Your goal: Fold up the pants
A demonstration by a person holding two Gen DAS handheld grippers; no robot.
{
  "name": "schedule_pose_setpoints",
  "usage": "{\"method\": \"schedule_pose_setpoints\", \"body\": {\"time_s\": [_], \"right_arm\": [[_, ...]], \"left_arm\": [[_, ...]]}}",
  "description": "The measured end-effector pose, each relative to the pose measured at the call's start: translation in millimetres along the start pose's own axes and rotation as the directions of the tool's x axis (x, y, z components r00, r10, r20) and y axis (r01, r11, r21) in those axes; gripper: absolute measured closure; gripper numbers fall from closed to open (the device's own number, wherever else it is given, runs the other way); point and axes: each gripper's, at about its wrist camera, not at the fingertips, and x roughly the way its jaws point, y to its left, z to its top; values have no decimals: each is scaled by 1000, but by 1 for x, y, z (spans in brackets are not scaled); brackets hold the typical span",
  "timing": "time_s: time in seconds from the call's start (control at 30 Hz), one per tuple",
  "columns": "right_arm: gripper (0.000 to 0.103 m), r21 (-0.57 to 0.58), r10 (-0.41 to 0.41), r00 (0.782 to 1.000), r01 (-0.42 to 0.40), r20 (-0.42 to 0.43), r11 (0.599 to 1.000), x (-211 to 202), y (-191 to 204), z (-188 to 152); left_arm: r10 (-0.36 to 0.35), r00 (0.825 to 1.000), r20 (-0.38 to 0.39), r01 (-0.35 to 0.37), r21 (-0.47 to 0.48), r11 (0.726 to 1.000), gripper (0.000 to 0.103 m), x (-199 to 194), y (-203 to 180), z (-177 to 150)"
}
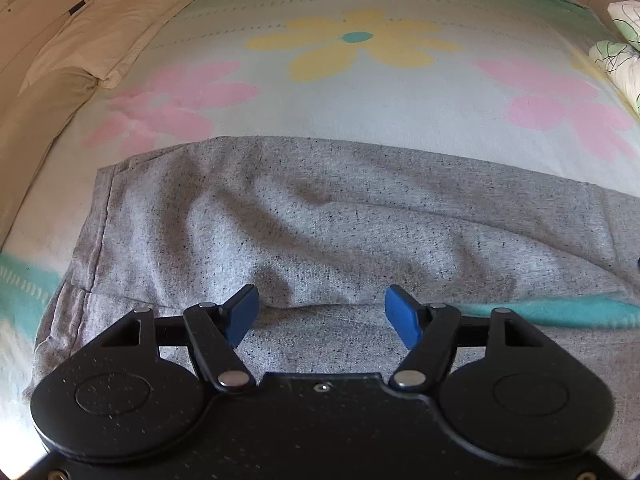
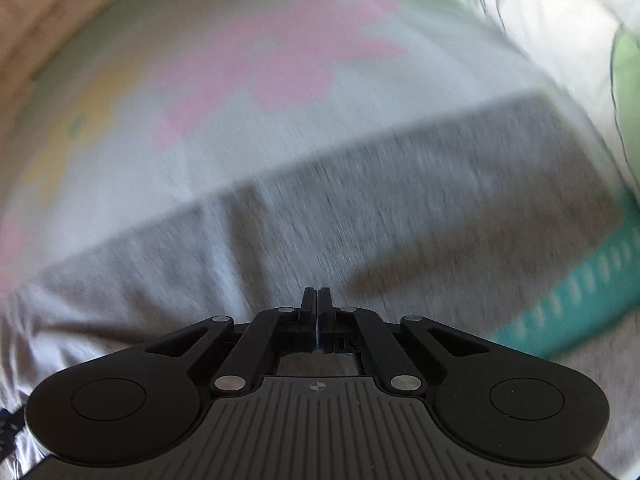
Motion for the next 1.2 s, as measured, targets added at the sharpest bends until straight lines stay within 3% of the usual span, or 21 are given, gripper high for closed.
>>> {"method": "schedule_pose_setpoints", "body": {"time_s": [0.03,0.07,0.13,0.23,0.4,0.57,0.63,0.7,0.77,0.8,0.87,1.0,1.07,1.13,1.2], "right_arm": [[93,-64,23,1000,-23,6,998,-2,4,7],[75,-141,42,999,-41,-1,989,-1,9,16],[61,-289,38,999,-38,-5,957,4,23,30],[61,-456,16,1000,-3,24,890,17,46,41],[61,-645,70,997,-80,-40,760,35,57,54],[59,-716,69,980,-185,-189,673,56,53,53],[54,-751,99,978,-203,-182,628,55,50,47],[56,-759,114,976,-216,-185,614,51,46,46],[86,-756,137,974,-227,-182,614,45,40,47],[93,-757,141,974,-227,-178,612,42,37,46],[95,-768,151,975,-221,-163,600,36,30,41],[90,-795,152,986,-145,-66,589,26,22,32],[79,-817,154,988,-101,-15,568,25,21,32],[64,-831,141,990,-104,-31,546,31,22,34],[60,-836,138,987,-139,-77,531,40,24,39]], "left_arm": [[-5,1000,-3,5,-1,1000,31,0,0,0],[-9,1000,-4,9,-2,1000,31,0,1,0],[-5,1000,-2,5,2,1000,31,0,2,-1],[6,1000,-14,-6,2,1000,31,6,6,0],[-6,998,-57,3,-55,999,31,17,20,6],[-35,997,-63,29,-96,995,31,22,31,12],[-54,997,-64,47,-109,993,31,25,33,13],[-72,995,-67,65,-111,992,31,28,33,13],[-99,992,-76,90,-107,990,31,34,32,15],[-102,991,-82,93,-107,990,31,36,31,16],[-100,992,-81,90,-120,989,31,40,31,22],[-133,988,-73,118,-176,977,29,55,32,52],[-159,984,-84,141,-193,971,29,65,30,71],[-175,980,-97,151,-216,965,29,76,28,88],[-178,978,-111,150,-223,963,29,84,24,99]]}}
